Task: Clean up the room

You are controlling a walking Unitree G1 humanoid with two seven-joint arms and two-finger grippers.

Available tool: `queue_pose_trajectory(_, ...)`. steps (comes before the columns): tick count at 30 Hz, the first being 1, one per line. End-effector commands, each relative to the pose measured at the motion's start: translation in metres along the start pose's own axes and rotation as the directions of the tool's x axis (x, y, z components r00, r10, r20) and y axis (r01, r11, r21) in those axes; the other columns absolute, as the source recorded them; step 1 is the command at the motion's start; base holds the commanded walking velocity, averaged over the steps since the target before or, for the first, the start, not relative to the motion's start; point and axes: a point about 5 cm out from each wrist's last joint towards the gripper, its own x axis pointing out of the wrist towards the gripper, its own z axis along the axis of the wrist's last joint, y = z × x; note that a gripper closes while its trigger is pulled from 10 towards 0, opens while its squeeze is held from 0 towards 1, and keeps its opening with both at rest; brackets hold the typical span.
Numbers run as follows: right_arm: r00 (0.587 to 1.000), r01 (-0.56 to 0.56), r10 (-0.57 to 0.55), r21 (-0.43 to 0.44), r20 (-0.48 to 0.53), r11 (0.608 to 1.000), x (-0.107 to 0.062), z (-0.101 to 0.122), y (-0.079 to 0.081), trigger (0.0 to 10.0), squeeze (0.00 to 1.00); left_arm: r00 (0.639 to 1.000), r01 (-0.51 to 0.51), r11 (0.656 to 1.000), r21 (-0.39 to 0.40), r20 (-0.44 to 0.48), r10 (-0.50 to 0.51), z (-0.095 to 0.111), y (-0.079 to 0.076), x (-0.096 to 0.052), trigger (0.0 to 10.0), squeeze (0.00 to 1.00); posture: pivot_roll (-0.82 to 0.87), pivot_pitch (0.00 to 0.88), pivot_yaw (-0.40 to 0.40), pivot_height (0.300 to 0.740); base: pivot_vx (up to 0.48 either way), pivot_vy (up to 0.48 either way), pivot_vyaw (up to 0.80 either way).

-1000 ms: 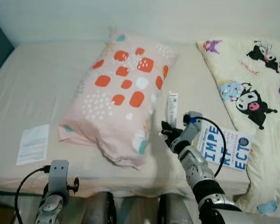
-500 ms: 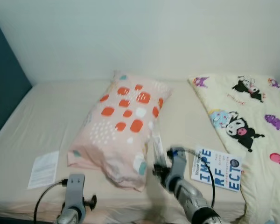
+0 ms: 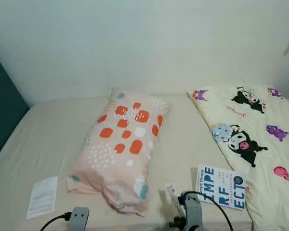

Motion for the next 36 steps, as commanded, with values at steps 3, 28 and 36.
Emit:
queue_pose_trajectory(3,0.997,0.010,-0.013,-0.042,-0.071,0.999,-0.002,-0.015,0.000,10.0,0.00,1.000,-0.013,1.000,0.014,-0.027,0.013,-0.005,0.006,-0.001,10.0,0.00,-0.09,0.000,0.055,0.732,0.000,0.000,0.00)
queue_pose_trajectory(28,0.988,0.043,-0.054,-0.079,-0.144,0.996,-0.010,-0.036,-0.012,10.0,0.00,0.999,0.003,1.000,0.029,-0.046,-0.001,-0.006,-0.001,0.000,10.0,0.00,-0.10,0.000,0.066,0.732,0.000,0.000,0.64)
queue_pose_trajectory(36,0.984,0.077,-0.087,-0.066,-0.157,0.995,-0.011,-0.039,-0.015,10.0,0.00,0.999,0.004,0.999,0.046,-0.047,-0.002,-0.005,-0.001,0.000,10.0,0.00,-0.11,0.000,0.068,0.732,0.000,0.079,0.00)
